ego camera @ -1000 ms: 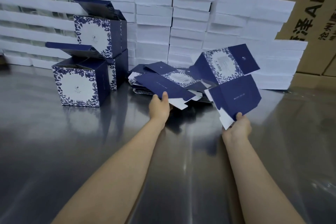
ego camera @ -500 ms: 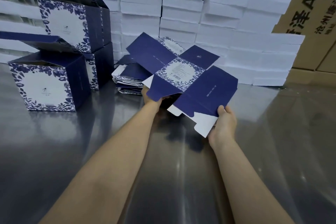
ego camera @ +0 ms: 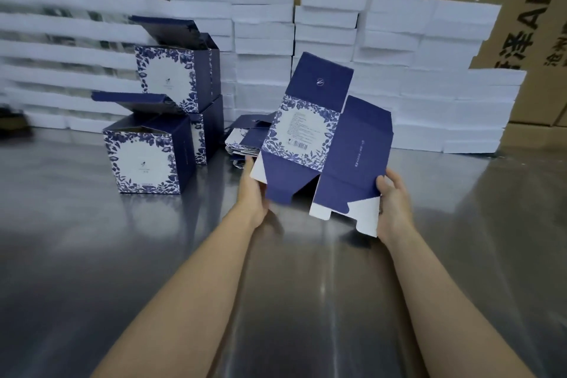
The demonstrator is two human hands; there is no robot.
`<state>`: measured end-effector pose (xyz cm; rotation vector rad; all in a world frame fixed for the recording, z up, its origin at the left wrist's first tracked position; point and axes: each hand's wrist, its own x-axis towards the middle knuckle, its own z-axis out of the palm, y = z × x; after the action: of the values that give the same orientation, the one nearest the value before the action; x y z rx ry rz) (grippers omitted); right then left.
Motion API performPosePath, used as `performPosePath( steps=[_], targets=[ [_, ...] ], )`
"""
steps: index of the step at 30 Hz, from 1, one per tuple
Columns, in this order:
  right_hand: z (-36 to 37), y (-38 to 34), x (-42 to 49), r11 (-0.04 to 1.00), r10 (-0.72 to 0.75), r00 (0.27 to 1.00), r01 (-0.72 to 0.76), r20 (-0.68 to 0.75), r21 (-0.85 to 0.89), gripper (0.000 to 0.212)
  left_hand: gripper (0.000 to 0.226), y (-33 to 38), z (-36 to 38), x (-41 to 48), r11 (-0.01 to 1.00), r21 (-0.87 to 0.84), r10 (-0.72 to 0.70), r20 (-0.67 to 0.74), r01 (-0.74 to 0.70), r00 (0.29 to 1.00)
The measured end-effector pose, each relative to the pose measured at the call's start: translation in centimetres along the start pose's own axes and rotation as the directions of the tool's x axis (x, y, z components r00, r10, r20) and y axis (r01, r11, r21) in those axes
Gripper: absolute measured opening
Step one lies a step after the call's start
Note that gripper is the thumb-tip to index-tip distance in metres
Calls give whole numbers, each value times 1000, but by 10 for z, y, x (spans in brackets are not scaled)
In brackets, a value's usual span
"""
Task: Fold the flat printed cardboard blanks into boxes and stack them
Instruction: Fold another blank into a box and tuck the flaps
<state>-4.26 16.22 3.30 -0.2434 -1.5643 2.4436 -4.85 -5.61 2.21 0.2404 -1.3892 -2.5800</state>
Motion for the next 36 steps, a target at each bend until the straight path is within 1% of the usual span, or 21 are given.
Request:
performPosePath(
  steps=[4, 7, 9, 11, 13, 15, 17, 18, 19, 21, 23, 26, 28, 29, 30, 31, 32, 33, 34, 35, 36],
  targets=[
    [-6, -7, -20, 999, 50, 975, -50, 217, -4, 32, 67, 21, -38, -28, 986, 169, -14, 80, 0, 997],
    [-10, -10, -31, 995, 101, 908, -104, 407, -15, 34, 54, 20, -53, -44, 926, 299, 232, 35, -231, 972],
    [-9, -10, -41, 992, 121, 880, -125, 459, -22, 29, 55, 17, -56, -56, 827, 444, 330, 110, -344, 937],
    [-4, -15, -52, 980, 122, 884, -180, 452, 86, 40, 68, 13, -51, -68, 819, 464, 265, 217, -338, 940],
    [2, -22, -57, 969, 59, 891, -160, 451, 188, 48, 82, 10, -43, -75, 847, 464, 143, 272, -260, 952],
    [9, -29, -61, 998, -32, 873, -2, 486, 69, 51, 82, 7, -35, -79, 832, 501, 70, 333, -239, 940],
    [16, -30, -67, 969, -43, 808, 177, 587, -173, 45, 53, 8, -31, -82, 808, 529, 52, 372, -258, 927],
    [19, -25, -69, 899, -77, 772, 328, 631, -291, 46, 36, 10, -30, -85, 810, 524, 51, 384, -263, 922],
    [21, -16, -70, 778, -132, 721, 500, 680, -379, 47, 25, 10, -32, -86, 818, 509, 52, 399, -268, 916],
    [24, 6, -70, 536, -169, 627, 706, 761, -463, 47, 18, 10, -35, -89, 852, 458, 54, 402, -252, 914],
    [24, 28, -66, 394, -39, 616, 733, 787, -554, 45, 18, 15, -37, -88, 910, 405, -14, 255, -94, 967],
    [25, 43, -58, 115, 234, 642, 727, 730, -677, 46, 55, 29, -43, -78, 972, 181, -163, 56, 151, 985],
    [23, 43, -55, 54, 263, 649, 729, 714, -682, 44, 69, 38, -51, -66, 986, 40, -160, -87, 164, 983],
    [22, 41, -54, 40, 247, 654, 730, 715, -682, 42, 64, 40, -54, -63, 987, 129, -72, -138, 90, 988],
    [21, 40, -55, 24, 227, 660, 731, 716, -682, 40, 54, 41, -58, -61, 923, 385, 94, -181, -18, 979],
    [21, 39, -55, 11, 210, 665, 731, 717, -682, 39, 48, 41, -61, -60, 711, 694, 303, -155, -115, 940],
    [21, 39, -55, 4, 203, 669, 729, 715, -684, 38, 49, 38, -62, -60, 415, 887, 466, -18, -201, 885],
    [22, 39, -55, -5, 205, 672, 727, 711, -686, 38, 52, 32, -59, -59, 175, 937, 502, 179, -302, 846],
    [22, 40, -55, -11, 208, 674, 726, 709, -687, 37, 54, 25, -53, -61, 33, 920, 404, 346, -391, 847],
    [23, 41, -55, -15, 201, 679, 723, 707, -690, 37, 55, 14, -47, -63, -63, 895, 236, 443, -441, 865],
    [24, 42, -54, -1, 165, 691, 713, 703, -701, 35, 55, 2, -40, -67, -169, 882, 43, 452, -440, 891]
  ],
)
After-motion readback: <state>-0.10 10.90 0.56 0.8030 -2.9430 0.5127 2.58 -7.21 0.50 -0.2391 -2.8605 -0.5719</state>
